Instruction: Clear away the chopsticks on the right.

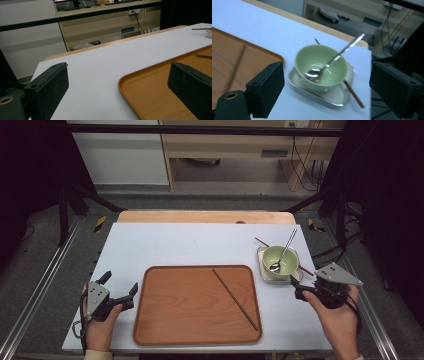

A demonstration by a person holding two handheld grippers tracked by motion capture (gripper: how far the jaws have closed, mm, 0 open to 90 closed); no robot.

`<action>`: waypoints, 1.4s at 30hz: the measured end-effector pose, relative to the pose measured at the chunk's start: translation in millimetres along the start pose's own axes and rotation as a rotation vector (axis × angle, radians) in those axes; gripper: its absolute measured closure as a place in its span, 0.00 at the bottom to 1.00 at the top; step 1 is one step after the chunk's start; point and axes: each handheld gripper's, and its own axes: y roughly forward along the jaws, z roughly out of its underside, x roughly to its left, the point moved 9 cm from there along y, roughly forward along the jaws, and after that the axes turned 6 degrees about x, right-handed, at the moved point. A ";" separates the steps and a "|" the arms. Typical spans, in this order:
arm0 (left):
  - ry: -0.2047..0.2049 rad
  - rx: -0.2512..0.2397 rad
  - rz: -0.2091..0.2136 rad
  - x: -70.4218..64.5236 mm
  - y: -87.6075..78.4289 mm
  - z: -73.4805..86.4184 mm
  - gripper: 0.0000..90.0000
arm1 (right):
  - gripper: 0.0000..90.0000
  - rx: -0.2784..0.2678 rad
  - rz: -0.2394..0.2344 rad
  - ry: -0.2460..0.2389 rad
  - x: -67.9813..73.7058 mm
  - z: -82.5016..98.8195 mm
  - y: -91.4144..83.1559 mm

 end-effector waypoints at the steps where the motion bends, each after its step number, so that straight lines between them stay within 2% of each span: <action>1: 0.001 -0.001 0.001 -0.4 0.1 -0.2 0.03 | 0.15 0.012 0.000 -0.002 -4.4 2.6 -0.7; 4: 0.003 -0.001 0.003 -1.6 0.0 -0.5 0.03 | 0.19 0.057 0.022 -0.024 -24.2 12.9 -1.5; 6: 0.005 0.002 0.003 -2.1 0.2 -0.3 0.03 | 0.22 0.095 0.021 -0.041 -36.8 21.1 0.6; 8: 0.006 0.003 0.004 -2.3 0.8 0.1 0.03 | 0.29 0.136 0.015 -0.063 -49.9 30.8 5.5; 9: 0.008 0.005 0.003 -2.4 1.1 0.3 0.03 | 0.31 0.159 0.013 -0.076 -56.7 36.4 9.7; 11: 0.009 0.007 0.003 -2.9 1.9 0.6 0.03 | 0.41 0.217 0.001 -0.088 -68.3 48.6 18.7; 12: 0.009 0.008 0.004 -3.2 2.3 0.8 0.03 | 0.42 0.239 -0.012 -0.097 -74.2 54.7 25.5; 14: 0.015 0.013 0.004 -4.0 3.5 1.4 0.03 | 0.47 0.267 -0.038 -0.109 -79.0 61.9 36.7; 17: 0.018 0.017 0.004 -5.1 4.6 1.6 0.03 | 0.54 0.287 -0.105 -0.095 -79.7 68.1 55.8; 23: 0.020 0.018 0.001 -4.7 4.0 1.9 0.04 | 0.63 0.354 -0.142 -0.102 -84.0 78.4 90.3; 28: 0.015 0.016 0.003 -3.1 3.7 2.0 0.04 | 0.65 0.390 -0.154 -0.113 -86.3 82.1 101.5; 32: 0.024 0.013 0.000 -3.7 2.8 0.5 0.04 | 0.66 0.422 -0.161 -0.148 -85.4 85.5 109.3; 38: 0.024 0.016 0.001 -3.9 3.3 0.7 0.04 | 0.71 0.443 -0.169 -0.158 -83.4 85.3 119.5; 42: 0.025 0.019 0.009 -5.0 3.4 1.5 0.04 | 0.73 0.468 -0.198 -0.185 -79.8 86.0 125.8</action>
